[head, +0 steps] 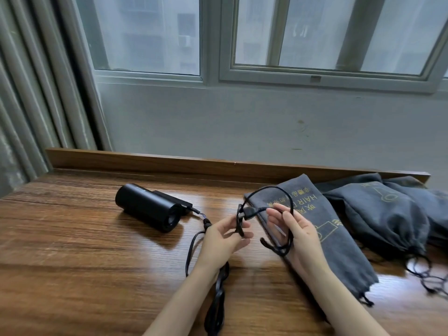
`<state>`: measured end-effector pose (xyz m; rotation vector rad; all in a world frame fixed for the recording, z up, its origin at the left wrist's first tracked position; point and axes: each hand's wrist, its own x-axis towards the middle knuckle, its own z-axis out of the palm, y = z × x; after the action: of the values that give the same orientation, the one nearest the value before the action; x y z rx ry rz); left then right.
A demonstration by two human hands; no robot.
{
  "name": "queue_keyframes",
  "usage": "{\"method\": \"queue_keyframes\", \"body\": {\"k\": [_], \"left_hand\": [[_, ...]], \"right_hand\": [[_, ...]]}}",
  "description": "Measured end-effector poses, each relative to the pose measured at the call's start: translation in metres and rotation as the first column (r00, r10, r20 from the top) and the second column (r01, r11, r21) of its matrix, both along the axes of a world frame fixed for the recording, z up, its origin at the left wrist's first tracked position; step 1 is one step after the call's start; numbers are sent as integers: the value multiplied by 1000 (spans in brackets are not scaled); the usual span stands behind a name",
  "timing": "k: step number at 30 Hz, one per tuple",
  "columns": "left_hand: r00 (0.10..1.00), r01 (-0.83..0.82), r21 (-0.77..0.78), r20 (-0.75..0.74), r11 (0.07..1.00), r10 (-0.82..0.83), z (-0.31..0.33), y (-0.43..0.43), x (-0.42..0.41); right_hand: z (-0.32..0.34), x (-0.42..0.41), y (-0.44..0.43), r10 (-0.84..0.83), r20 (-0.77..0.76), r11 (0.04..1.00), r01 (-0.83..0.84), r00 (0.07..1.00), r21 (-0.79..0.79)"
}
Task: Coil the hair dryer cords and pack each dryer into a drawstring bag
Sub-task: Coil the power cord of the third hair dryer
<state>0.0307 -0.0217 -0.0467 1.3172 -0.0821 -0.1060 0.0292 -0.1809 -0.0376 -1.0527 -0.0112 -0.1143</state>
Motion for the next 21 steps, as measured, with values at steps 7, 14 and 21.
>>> {"method": "queue_keyframes", "body": {"k": [7, 14, 21], "left_hand": [[989, 89, -359, -76, 929, -124, 9, 9, -2], [990, 48, -514, -86, 856, -108, 14, 18, -2], [988, 35, -505, -112, 862, -106, 12, 13, -6]], "right_hand": [[-2, -6, 4, 55, 111, 975, -29, 992, -222], [-4, -12, 11, 247, 50, 915, -216, 968, -342], [-8, -10, 8, 262, 45, 913, -232, 964, -336]]}}
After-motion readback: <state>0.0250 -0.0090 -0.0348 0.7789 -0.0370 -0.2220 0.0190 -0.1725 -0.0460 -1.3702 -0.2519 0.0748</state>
